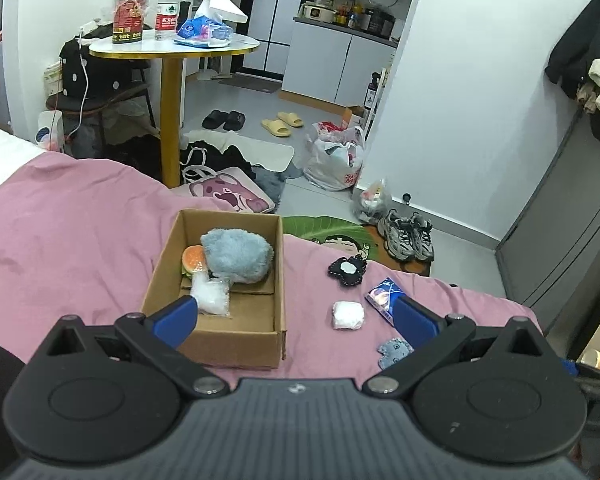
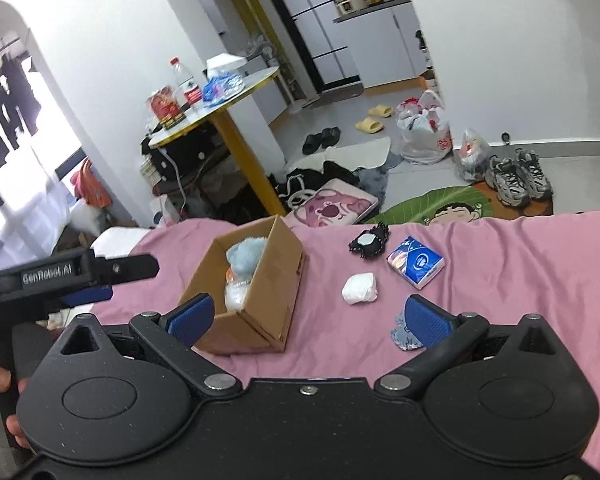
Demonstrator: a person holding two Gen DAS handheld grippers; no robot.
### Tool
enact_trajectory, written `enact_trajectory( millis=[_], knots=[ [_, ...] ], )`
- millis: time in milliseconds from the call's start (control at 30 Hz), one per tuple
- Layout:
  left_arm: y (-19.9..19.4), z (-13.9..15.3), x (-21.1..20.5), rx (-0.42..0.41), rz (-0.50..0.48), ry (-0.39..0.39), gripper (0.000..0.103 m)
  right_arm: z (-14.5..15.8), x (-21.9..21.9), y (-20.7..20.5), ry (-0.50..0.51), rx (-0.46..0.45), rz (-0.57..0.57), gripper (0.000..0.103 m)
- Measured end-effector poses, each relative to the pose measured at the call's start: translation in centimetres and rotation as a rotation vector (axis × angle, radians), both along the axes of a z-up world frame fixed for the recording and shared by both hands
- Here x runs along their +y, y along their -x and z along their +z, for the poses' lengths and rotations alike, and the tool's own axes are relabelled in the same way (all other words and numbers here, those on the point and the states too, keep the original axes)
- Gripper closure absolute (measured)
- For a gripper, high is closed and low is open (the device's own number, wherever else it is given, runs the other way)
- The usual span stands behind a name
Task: Organize soft objects
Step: 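Move the left gripper to the white wrapped bundle while the right gripper approaches the denim plush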
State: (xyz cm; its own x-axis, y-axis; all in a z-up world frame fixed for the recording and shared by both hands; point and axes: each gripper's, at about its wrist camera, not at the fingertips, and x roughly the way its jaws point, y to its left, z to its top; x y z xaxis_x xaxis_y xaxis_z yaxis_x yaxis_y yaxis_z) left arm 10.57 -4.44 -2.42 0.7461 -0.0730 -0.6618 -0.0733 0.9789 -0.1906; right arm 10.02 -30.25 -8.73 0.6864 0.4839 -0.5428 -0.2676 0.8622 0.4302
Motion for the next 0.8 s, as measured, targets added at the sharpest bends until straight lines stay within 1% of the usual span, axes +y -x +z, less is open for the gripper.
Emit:
enact_trajectory(
  millis=[33, 100, 233, 367, 533, 600, 667, 767, 800],
  knots=[
    [0.0, -0.1, -0.1, -0.002, 0.010, 0.002, 0.000, -0.3, 0.0, -0.2, -0.002, 0.009, 0.003, 0.005],
    [-0.1, -0.3, -0.5, -0.004, 0.017, -0.003, 0.000, -1.0, -0.1, -0.5, -0.012, 0.025, 0.007, 0.013],
    [-0.2, -0.8, -1.4, -0.028, 0.007, -0.028, 0.000, -2.6, -0.4, -1.3, -0.029, 0.070, 0.005, 0.022],
    [-0.8, -1.4, -2.3, -0.036, -0.002, -0.040, 0.001, -4.4, -1.1, -2.3, -0.066, 0.126, -0.005, 0.037],
    [-1.8, -2.4, -3.5, -0.038, -0.013, -0.059, 0.003, -6.1, -2.0, -3.8, -0.099, 0.178, -0.053, 0.040],
    [-2.2, -3.0, -3.9, -0.036, -0.019, -0.061, 0.004, -7.0, -2.2, -4.5, -0.101, 0.208, -0.076, 0.048],
    [-2.7, -3.5, -4.3, -0.029, -0.020, -0.070, 0.007, -7.7, -2.1, -5.1, -0.096, 0.223, -0.094, 0.051],
    [-3.8, -4.6, -4.9, -0.003, -0.021, -0.079, 0.015, -8.6, -1.8, -6.0, -0.064, 0.220, -0.121, 0.051],
    [-4.2, -4.9, -5.1, 0.007, -0.018, -0.082, 0.019, -8.9, -1.8, -6.3, -0.070, 0.224, -0.125, 0.051]
  ],
)
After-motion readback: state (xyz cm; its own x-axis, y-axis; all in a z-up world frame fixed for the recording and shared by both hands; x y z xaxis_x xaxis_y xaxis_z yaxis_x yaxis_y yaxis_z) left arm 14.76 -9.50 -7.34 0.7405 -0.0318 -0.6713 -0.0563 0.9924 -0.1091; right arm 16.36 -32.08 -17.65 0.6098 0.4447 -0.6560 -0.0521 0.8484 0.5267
